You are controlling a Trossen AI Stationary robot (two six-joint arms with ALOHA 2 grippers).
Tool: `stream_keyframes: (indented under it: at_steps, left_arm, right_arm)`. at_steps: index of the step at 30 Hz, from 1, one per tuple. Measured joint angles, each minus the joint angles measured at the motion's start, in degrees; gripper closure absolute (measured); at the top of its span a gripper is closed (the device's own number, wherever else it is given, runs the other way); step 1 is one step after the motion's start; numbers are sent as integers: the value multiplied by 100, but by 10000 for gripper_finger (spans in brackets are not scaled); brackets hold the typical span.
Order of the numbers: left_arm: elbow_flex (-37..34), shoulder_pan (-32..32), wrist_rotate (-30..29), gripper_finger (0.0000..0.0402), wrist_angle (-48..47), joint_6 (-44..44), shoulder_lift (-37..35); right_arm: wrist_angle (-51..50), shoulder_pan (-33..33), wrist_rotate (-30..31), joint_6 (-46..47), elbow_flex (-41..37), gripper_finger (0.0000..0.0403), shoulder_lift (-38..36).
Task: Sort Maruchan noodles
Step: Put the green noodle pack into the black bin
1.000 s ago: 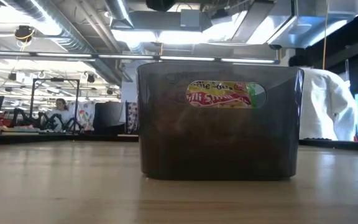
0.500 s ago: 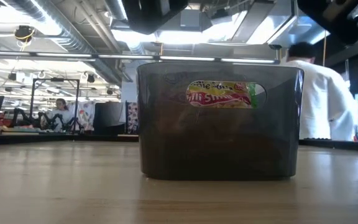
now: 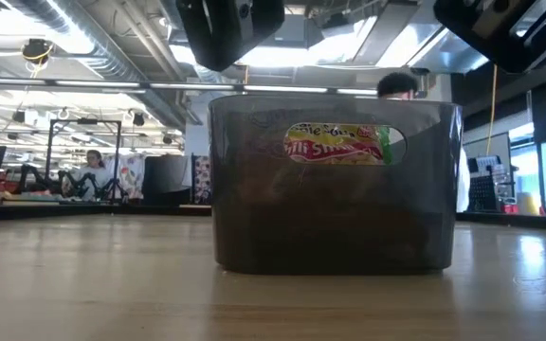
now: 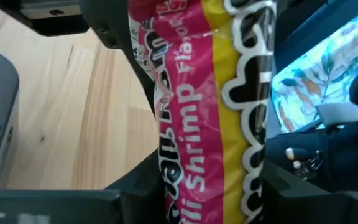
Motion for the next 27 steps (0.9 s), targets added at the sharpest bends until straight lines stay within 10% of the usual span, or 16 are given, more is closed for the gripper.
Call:
stream_keyframes:
  at_steps: [11,19,27]
  left_arm:
    - [-2,148,-186,272,-1235,475,-860]
    - [180,747,-462,273,-2935,1174,-1384]
    - [1551,1317,117,273,-4889,1592,-715]
  right_arm:
    - [-2623,526,-1238,551,3,169,-1463]
    - [-3786,1817,1543,786,3,169,-1898]
    - [-4921,2398,2532,2305,-7,169,-1647]
